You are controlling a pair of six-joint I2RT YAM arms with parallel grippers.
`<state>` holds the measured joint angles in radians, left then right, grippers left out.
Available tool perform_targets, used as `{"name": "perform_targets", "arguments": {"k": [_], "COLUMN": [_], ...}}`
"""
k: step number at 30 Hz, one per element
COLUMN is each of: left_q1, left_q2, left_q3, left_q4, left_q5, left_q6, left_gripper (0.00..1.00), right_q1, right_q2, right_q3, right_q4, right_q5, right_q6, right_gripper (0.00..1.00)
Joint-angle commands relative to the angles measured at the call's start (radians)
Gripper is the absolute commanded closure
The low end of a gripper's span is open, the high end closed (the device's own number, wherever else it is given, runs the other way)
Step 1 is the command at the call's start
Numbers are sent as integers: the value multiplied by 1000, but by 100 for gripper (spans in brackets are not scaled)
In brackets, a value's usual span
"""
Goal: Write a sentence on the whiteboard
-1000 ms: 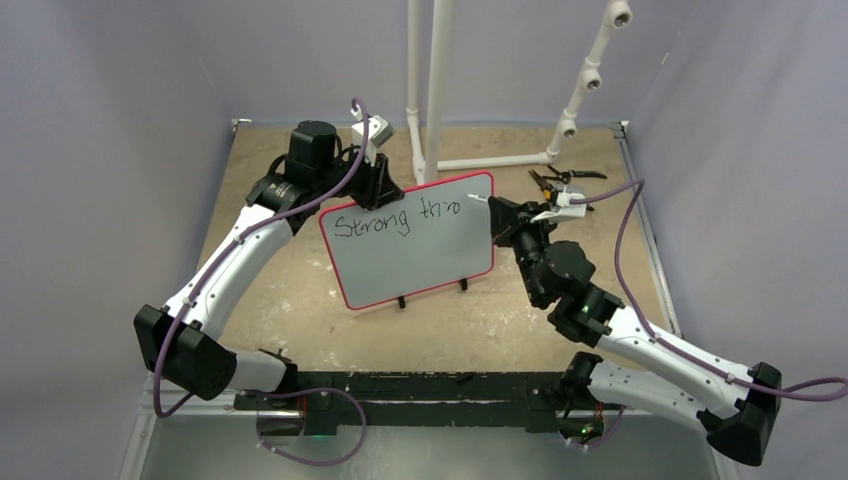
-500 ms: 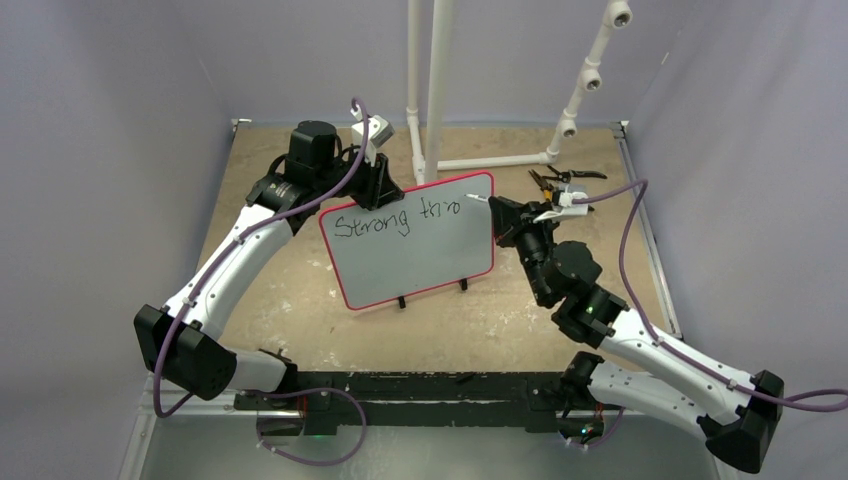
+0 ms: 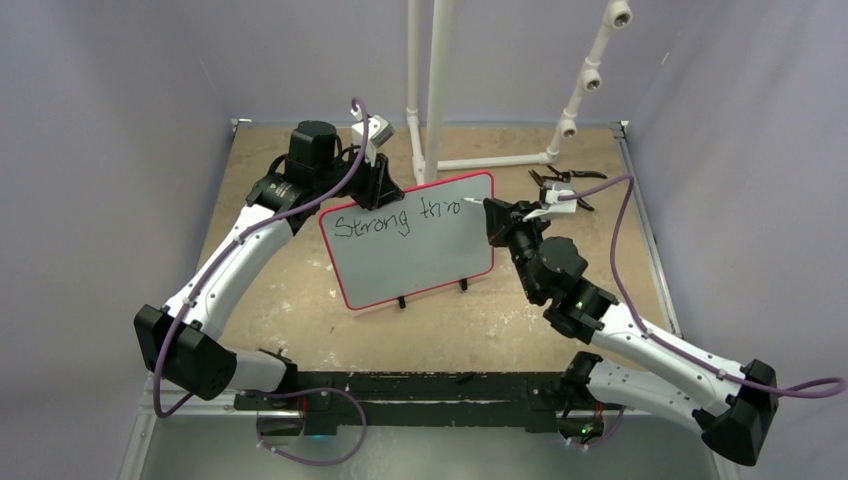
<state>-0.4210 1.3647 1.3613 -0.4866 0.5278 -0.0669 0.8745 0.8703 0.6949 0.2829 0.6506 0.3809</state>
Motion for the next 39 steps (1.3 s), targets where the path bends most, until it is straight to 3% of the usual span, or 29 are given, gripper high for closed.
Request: {"name": "perform_targets", "arguments": {"k": [1, 39], "left_q1": [-2, -2], "left_q2": [14, 27], "left_q3": [-10, 1], "left_q4": [-55, -47], "left_q5": [-9, -2], "left_q6": [-25, -22], "left_gripper": [100, 100], "right_q1": [-3, -3], "right_q2": [7, 44], "right_q3": [14, 22], "right_q4": [8, -77], "right_q5": [33, 106], "right_q6": [9, 49], "right_gripper": [100, 100]}}
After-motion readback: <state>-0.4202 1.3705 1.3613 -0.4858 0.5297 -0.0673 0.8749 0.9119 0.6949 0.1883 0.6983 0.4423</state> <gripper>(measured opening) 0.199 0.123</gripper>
